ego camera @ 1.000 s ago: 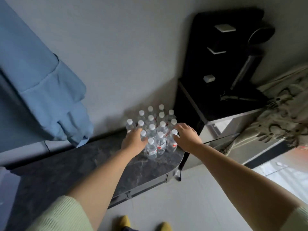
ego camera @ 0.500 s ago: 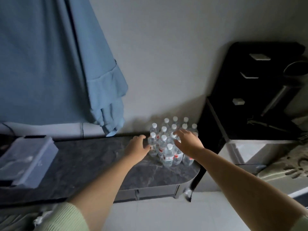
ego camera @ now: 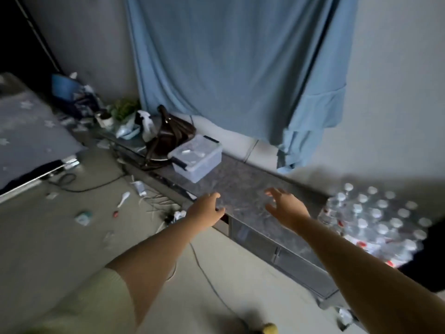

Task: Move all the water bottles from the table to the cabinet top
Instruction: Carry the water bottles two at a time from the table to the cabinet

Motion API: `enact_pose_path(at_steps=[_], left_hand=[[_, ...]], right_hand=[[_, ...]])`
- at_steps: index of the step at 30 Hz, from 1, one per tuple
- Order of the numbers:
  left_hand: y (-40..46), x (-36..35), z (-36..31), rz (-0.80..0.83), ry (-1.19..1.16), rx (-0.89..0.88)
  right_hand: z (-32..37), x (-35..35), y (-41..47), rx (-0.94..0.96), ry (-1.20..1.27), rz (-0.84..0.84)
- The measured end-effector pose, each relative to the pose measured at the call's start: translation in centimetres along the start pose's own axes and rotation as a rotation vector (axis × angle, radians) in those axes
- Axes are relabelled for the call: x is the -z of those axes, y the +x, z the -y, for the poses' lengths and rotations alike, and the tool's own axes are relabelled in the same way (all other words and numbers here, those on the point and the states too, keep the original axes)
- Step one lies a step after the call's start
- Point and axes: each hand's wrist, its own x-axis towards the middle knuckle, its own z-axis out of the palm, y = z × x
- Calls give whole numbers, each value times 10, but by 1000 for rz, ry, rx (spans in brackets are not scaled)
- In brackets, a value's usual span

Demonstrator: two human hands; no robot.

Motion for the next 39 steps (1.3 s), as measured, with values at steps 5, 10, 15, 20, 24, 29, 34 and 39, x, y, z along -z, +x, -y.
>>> enact_pose_path(at_steps=[5,10,15,20,24,29,34,39], left_hand=[[-61,44,67,-164,-41,182],[-136,59,122,-255,-19,447],[-204,61,157,-354,-73,699],[-258,59,167,-451,-115,893],[-300,74,183,-522,-141,1028],[-321,99,217,-613,-146,1122],[-299,123,268,-618,-138,1091],[-279,178,332,-649,-122,1046]], right_hand=[[90,-18,13,227,-38,66],[169,-40,22,516,-19,169],[231,-58,22,824,-21,287],[289,-78,12,1015,-71,293],[346,-95,-7,1152,-136,382],[418,-107,-14,1280,-237,448],[484,-120,11,1335,-275,430],[556,-131,49,1311,-312,428]])
